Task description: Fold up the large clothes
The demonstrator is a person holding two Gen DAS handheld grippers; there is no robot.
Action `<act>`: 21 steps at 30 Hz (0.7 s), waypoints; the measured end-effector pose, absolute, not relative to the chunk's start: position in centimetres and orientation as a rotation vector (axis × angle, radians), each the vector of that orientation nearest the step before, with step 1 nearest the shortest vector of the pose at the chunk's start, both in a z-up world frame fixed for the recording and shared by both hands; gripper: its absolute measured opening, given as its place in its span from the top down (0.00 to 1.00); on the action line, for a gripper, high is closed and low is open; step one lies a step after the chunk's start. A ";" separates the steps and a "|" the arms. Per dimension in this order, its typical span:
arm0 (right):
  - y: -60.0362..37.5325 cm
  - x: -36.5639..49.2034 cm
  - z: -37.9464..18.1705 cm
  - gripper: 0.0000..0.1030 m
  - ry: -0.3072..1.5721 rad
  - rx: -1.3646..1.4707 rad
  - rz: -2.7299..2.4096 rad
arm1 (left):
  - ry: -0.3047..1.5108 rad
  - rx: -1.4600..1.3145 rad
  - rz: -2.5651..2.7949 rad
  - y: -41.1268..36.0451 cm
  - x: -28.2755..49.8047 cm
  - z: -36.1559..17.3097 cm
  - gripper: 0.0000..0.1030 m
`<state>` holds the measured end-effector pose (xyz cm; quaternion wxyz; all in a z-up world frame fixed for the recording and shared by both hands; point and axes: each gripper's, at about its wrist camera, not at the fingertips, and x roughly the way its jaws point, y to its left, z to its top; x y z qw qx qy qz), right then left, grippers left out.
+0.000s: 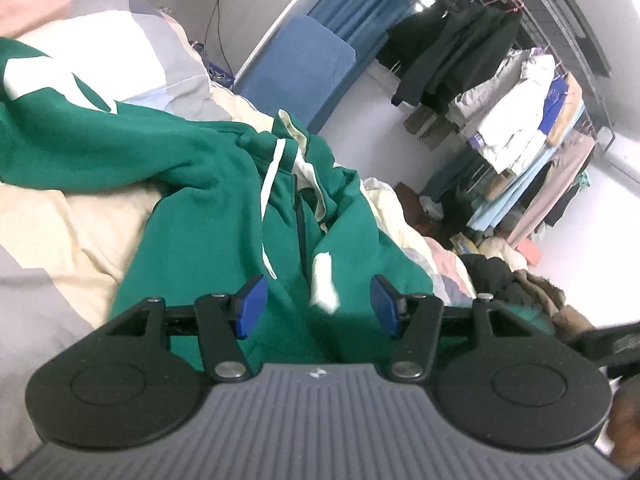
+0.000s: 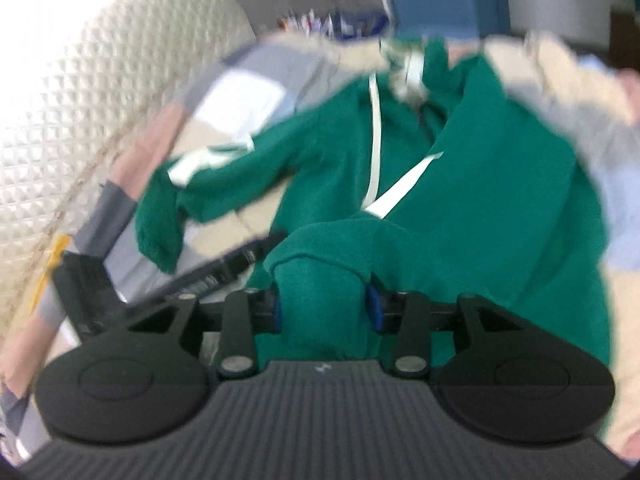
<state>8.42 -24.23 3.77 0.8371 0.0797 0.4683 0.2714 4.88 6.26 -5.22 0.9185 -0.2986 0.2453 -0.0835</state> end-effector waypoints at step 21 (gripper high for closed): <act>-37.6 21.6 -2.3 0.25 0.875 0.504 0.288 | 0.557 -0.608 -0.191 4.3 6.7 -6.9 0.39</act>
